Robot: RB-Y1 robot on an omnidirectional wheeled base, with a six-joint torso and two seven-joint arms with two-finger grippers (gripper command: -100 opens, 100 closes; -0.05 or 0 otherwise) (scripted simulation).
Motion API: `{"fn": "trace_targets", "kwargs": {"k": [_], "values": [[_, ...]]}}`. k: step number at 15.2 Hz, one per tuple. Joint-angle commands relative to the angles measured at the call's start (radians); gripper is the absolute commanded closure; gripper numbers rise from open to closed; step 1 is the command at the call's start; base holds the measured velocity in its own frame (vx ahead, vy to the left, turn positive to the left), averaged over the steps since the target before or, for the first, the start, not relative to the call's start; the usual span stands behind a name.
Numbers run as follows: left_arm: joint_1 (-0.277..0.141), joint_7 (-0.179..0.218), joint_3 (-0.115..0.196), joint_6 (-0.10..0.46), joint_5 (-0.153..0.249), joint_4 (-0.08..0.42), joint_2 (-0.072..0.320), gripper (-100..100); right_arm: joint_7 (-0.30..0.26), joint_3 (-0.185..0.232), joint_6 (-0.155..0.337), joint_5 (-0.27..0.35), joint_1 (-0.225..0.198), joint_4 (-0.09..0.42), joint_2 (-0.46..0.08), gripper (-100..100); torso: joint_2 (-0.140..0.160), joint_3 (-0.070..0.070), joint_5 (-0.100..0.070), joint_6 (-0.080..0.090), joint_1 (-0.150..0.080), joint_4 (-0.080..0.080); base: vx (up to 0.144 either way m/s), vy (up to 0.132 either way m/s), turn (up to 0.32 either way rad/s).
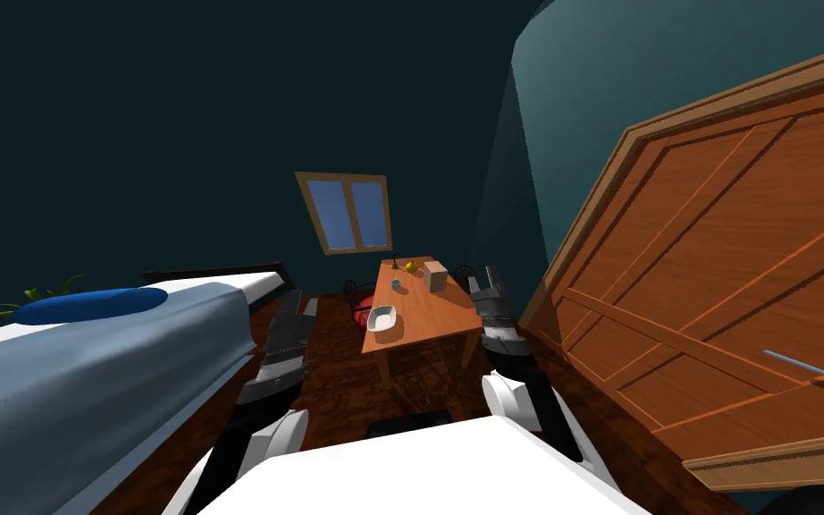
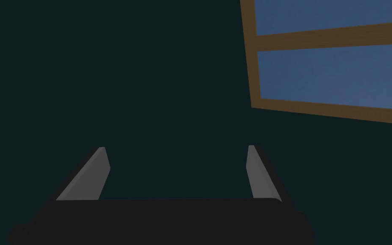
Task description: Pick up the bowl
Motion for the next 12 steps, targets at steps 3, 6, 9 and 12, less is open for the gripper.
{"fn": "trace_targets", "kwargs": {"k": [3,6,9,12], "values": [[-0.011,0.001,0.010,0.023,0.003,0.024,0.066,-100,0.000,0.000,0.000,0.000,0.000,0.000,0.000,0,0.000,0.000,0.000,0.000,0.000,0.000,0.002,-0.013,-0.027],[-0.030,0.003,0.027,0.062,0.008,0.065,0.115,-100,0.000,0.000,0.000,0.000,0.000,0.000,0.000,0,0.000,0.000,0.000,0.000,-0.001,0.000,0.008,-0.028,-0.053],[-0.057,0.005,0.051,0.116,0.015,0.123,0.153,-100,0.000,0.000,0.000,0.000,0.000,0.000,0.000,0,-0.001,-0.001,-0.001,0.000,-0.003,0.000,0.015,-0.050,-0.078],[-0.079,0.007,0.071,0.160,0.021,0.170,0.173,-100,0.000,0.000,0.000,0.000,0.000,0.000,0.000,0,-0.001,-0.001,-0.001,0.000,-0.004,0.000,0.013,-0.052,-0.069]]}}
